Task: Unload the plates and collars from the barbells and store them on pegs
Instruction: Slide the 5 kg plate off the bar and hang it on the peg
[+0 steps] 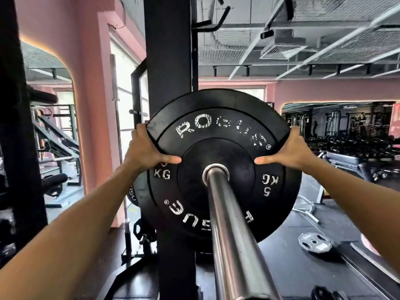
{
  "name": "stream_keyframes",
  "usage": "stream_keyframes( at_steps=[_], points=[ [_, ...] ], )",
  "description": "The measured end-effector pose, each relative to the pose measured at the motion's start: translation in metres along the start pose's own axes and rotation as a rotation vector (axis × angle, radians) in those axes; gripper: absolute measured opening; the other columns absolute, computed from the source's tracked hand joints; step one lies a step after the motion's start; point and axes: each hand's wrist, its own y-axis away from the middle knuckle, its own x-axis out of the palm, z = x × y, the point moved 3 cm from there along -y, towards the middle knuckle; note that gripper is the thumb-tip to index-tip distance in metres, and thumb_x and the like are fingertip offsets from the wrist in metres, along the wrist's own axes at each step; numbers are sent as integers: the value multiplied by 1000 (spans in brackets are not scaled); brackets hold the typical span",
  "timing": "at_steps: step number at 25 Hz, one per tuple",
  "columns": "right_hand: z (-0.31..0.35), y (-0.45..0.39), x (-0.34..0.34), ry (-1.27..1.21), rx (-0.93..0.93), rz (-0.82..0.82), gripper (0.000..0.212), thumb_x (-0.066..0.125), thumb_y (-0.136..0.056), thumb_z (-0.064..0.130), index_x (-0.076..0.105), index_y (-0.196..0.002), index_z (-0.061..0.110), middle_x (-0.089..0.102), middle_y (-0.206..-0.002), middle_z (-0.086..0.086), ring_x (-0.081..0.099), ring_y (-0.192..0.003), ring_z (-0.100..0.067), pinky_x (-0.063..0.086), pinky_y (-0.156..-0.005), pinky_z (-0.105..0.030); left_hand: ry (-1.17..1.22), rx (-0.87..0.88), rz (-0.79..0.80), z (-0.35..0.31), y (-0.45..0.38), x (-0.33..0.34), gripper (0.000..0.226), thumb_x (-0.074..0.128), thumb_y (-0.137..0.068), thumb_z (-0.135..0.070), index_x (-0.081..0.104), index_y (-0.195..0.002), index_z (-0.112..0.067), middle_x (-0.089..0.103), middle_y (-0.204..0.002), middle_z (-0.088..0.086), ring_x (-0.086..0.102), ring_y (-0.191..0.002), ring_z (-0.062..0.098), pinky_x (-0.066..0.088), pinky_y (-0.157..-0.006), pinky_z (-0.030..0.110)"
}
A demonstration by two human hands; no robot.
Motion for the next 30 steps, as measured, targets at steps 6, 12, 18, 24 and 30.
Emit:
stream_keyframes(
  at_steps=[6,12,18,24,30],
  points=[
    [2,12,-15,-29,60,5,115,97,-37,41,28,-125,13,53,-126,-6,52,-120,-29,42,-98,-37,80,-92,31,-15,8,-11,113,99,-35,-39,36,-125,-11,52,-112,-5,53,-109,20,46,-89,33],
    [16,59,-43,-56,47,50,118,97,-34,44,27,-124,14,55,-124,-3,54,-119,-27,45,-100,-39,72,-80,29,-37,51,-49,114,98,-36,-41,37,-127,-10,52,-111,-6,55,-115,23,44,-88,32],
    [33,131,-82,-87,32,34,106,96,-46,37,29,-124,11,48,-112,2,51,-118,-25,39,-90,-30,78,-74,16,-68,109,-94,109,98,-41,-37,36,-126,-8,52,-110,-5,51,-108,19,42,-87,31],
    [53,214,-131,-83,27,57,109,96,-41,42,28,-122,15,52,-118,0,53,-117,-27,42,-92,-34,86,-70,39,-100,181,-149,107,98,-40,-38,35,-122,-11,52,-113,-3,51,-111,21,44,-90,34],
    [83,300,-181,-49,34,63,116,96,-36,45,28,-126,17,54,-126,-3,52,-121,-29,44,-101,-43,167,-50,53,-137,260,-216,87,101,-35,-27,46,-100,-13,63,-96,-4,62,-92,18,53,-86,37]
  ],
)
